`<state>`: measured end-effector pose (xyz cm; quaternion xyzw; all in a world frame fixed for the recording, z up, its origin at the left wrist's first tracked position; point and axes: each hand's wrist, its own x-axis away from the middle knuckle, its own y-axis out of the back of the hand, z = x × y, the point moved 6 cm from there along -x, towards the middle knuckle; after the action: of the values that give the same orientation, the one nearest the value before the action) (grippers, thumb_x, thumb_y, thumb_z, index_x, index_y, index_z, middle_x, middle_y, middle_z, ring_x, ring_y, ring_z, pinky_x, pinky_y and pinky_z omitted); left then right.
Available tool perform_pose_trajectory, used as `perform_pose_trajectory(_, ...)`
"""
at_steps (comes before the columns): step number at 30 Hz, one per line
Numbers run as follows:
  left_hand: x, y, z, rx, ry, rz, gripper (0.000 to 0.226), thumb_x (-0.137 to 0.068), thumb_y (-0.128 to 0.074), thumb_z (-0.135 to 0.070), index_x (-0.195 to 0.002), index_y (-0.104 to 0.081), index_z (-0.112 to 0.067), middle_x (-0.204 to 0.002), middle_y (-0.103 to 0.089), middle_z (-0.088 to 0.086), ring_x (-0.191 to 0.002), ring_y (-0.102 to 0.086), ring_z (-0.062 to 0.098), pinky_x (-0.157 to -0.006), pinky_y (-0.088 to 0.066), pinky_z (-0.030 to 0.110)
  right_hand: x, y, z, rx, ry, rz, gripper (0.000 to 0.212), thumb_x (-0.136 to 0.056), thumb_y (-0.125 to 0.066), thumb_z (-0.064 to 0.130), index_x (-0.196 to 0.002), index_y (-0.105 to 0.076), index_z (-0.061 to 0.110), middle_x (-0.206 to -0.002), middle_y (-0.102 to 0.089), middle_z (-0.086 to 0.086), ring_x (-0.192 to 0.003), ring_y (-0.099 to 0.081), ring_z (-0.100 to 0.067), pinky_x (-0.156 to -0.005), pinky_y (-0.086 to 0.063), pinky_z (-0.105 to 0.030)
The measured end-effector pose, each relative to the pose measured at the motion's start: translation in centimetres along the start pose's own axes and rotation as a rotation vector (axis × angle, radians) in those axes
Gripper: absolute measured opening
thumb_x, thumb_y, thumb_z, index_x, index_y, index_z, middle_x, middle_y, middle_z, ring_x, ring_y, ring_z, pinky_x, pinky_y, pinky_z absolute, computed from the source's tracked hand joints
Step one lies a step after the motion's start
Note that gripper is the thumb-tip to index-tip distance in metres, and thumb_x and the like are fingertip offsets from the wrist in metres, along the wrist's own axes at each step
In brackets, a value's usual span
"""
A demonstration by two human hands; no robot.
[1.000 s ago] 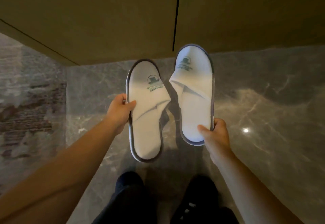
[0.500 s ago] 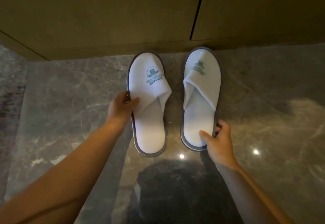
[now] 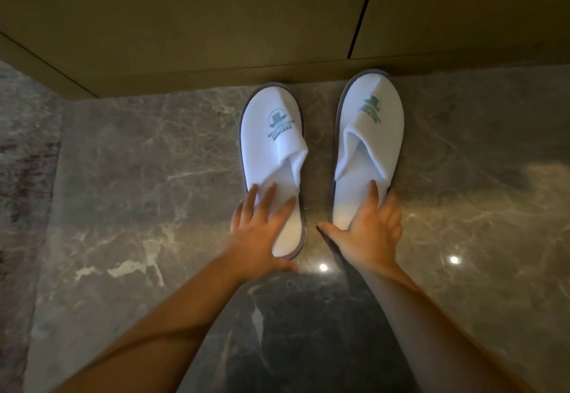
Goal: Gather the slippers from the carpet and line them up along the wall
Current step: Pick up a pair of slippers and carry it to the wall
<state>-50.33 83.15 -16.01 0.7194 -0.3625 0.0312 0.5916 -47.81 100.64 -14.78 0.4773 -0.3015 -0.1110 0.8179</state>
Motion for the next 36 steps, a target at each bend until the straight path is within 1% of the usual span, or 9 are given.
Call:
perform_pose_trajectory(3,-0.5,0.1,0.5,-0.087,0.025,-0.039,0.106,-0.062,-0.058,-0.067,-0.135,0.014,-0.043,-0.152,0.016,0.0,-0.137,0.022,0.031,-0.112,0.002,0.053,-0.3,0.1,-0.5,0.026,-0.004,0.019,0.101,-0.065,-0.073,0.039,-0.139,-0.006,0.023,-0.148,-0.009,-0.018,-0.134,-0.015,-0.037,-0.109,-0.022,-0.049)
perform_pose_trajectory(8,0.0,0.9,1.3,-0.118,0.028,-0.1,0.098,-0.06,-0.056,-0.068,-0.137,-0.002,-0.04,-0.153,0.0,0.002,-0.138,0.004,0.034,-0.112,-0.009,0.053,-0.1,0.8,-1.4,-0.001,0.024,0.02,0.096,-0.062,-0.076,0.028,-0.136,-0.016,0.022,-0.146,-0.015,-0.016,-0.13,-0.02,-0.037,-0.107,-0.025,-0.05)
perform_pose_trajectory(15,1.0,1.4,2.3,-0.144,0.074,-0.153,0.095,-0.059,-0.057,-0.069,-0.138,-0.017,-0.035,-0.151,-0.02,0.009,-0.134,-0.018,0.04,-0.109,-0.016,0.053,1.1,0.8,-1.8,-0.065,0.046,-0.013,0.093,-0.061,-0.076,0.026,-0.135,-0.021,0.023,-0.147,-0.017,-0.013,-0.13,-0.02,-0.033,-0.107,-0.024,-0.048)
perform_pose_trajectory(21,0.9,1.4,2.2,-0.112,0.094,-0.166,0.097,-0.055,-0.063,-0.065,-0.137,-0.026,-0.031,-0.148,-0.027,0.013,-0.133,-0.021,0.044,-0.108,-0.017,0.058,1.1,1.4,-2.6,-0.064,0.044,-0.03,0.089,-0.064,-0.075,0.027,-0.135,-0.023,0.022,-0.146,-0.018,-0.013,-0.129,-0.02,-0.033,-0.106,-0.026,-0.049)
perform_pose_trajectory(25,0.9,1.6,1.8,-0.104,0.059,-0.216,0.097,-0.052,-0.07,-0.06,-0.135,-0.035,-0.023,-0.142,-0.037,0.021,-0.133,-0.025,0.047,-0.106,-0.015,0.059,0.4,1.2,-2.2,-0.028,0.082,-0.009,0.085,-0.067,-0.072,0.027,-0.136,-0.022,0.024,-0.148,-0.014,-0.012,-0.131,-0.015,-0.032,-0.108,-0.022,-0.046)
perform_pose_trajectory(26,0.9,1.6,1.8,-0.101,0.053,-0.218,0.097,-0.053,-0.071,-0.06,-0.135,-0.035,-0.023,-0.142,-0.036,0.022,-0.134,-0.024,0.047,-0.106,-0.013,0.057,0.3,0.9,-1.9,-0.02,0.093,-0.002,0.084,-0.068,-0.07,0.028,-0.136,-0.021,0.024,-0.149,-0.012,-0.011,-0.131,-0.013,-0.031,-0.109,-0.021,-0.046)
perform_pose_trajectory(28,0.8,1.3,2.0,-0.073,0.059,-0.175,0.099,-0.057,-0.067,-0.061,-0.139,-0.025,-0.026,-0.149,-0.024,0.018,-0.139,-0.01,0.042,-0.11,-0.007,0.053,0.3,0.5,-1.5,-0.006,0.114,0.0,0.083,-0.069,-0.069,0.03,-0.136,-0.021,0.025,-0.149,-0.012,-0.01,-0.131,-0.013,-0.03,-0.109,-0.02,-0.045)
perform_pose_trajectory(32,0.6,0.4,2.2,-0.01,0.084,-0.063,0.101,-0.063,-0.06,-0.064,-0.141,-0.004,-0.031,-0.153,0.002,0.008,-0.139,0.015,0.033,-0.112,-0.01,0.054,0.2,-0.1,-1.1,-0.009,0.092,-0.001,0.084,-0.069,-0.069,0.031,-0.137,-0.021,0.025,-0.15,-0.012,-0.01,-0.132,-0.013,-0.032,-0.109,-0.02,-0.046)
perform_pose_trajectory(36,0.6,0.4,2.2,-0.011,0.088,-0.04,0.102,-0.064,-0.059,-0.064,-0.141,0.0,-0.032,-0.152,0.007,0.005,-0.138,0.018,0.031,-0.113,-0.008,0.052,0.2,-0.4,-0.9,0.003,0.084,0.006,0.084,-0.069,-0.069,0.032,-0.137,-0.019,0.027,-0.15,-0.01,-0.01,-0.133,-0.012,-0.032,-0.109,-0.02,-0.047)
